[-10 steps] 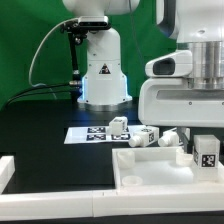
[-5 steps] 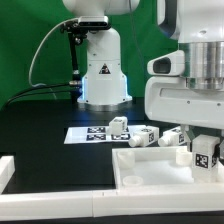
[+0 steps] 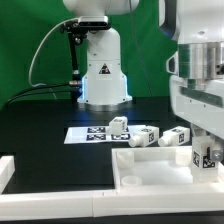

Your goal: Assemble one leg

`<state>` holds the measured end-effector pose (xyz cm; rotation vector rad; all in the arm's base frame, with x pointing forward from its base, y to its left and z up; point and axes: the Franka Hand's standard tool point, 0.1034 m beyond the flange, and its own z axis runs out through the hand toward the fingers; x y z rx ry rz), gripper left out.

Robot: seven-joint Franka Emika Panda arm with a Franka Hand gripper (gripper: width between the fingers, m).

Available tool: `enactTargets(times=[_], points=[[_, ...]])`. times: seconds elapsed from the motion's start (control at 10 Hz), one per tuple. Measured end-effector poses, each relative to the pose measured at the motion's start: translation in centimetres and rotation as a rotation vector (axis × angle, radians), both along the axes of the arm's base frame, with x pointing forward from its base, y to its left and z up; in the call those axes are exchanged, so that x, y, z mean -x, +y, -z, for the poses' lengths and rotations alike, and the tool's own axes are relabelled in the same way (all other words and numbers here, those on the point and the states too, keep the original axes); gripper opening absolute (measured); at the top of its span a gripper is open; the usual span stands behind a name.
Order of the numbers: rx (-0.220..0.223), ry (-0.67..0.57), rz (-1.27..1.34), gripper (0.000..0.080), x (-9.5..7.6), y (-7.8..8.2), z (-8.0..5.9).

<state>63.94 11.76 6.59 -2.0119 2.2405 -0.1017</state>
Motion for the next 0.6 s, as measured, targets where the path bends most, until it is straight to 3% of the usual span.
enactTargets(times=[0.2, 0.3, 0.4, 0.5, 0.6], points=[[-0.038, -0.010, 0.221, 0.0285, -0.07, 0.14, -0.06], [-0.037, -0.010, 0.217, 0.0285, -0.07, 0.14, -0.06], [-0.032, -0.011, 0.181, 0.0340, -0.04, 0.17, 0.00], [-0.024, -0.013, 0.131, 0.0523, -0.03, 0.15, 0.01], [0.001, -0.022, -0.043, 0.0523, -0.15, -0.07, -0.17]])
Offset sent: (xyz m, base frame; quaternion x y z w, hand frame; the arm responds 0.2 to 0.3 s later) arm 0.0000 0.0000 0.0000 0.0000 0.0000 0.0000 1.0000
